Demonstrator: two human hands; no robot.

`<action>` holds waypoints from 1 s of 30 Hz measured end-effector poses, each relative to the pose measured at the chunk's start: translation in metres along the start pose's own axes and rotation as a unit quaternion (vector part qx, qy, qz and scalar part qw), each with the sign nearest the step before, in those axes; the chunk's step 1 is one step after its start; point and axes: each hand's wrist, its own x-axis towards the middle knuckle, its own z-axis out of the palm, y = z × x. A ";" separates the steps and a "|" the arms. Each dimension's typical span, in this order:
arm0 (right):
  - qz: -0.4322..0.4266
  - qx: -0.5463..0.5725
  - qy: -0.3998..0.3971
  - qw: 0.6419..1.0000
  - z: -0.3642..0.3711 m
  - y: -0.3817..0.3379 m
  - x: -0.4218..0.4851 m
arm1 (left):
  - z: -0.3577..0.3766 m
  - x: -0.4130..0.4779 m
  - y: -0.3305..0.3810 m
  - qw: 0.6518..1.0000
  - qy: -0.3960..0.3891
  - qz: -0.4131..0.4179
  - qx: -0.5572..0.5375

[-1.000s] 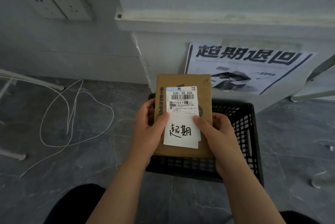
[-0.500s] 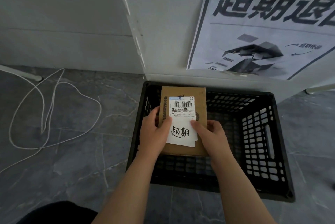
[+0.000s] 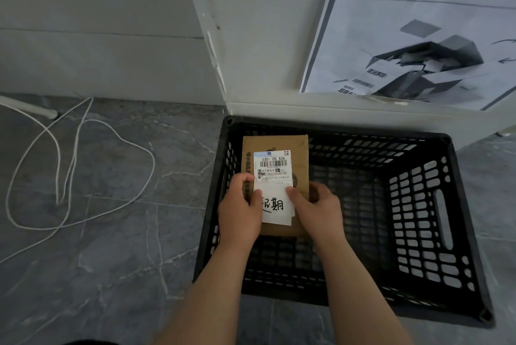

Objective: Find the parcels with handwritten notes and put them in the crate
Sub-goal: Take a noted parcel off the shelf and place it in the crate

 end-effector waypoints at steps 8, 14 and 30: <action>-0.009 -0.014 -0.010 1.000 0.027 0.010 0.011 | 0.007 0.011 -0.022 0.999 -0.019 -0.018 -0.021; -0.040 -0.022 -0.009 0.999 0.037 0.026 0.010 | 0.010 0.011 -0.029 0.998 -0.054 0.012 0.019; 0.002 0.006 -0.107 0.994 0.044 0.031 0.007 | 0.020 -0.007 -0.033 0.954 -0.140 0.057 0.260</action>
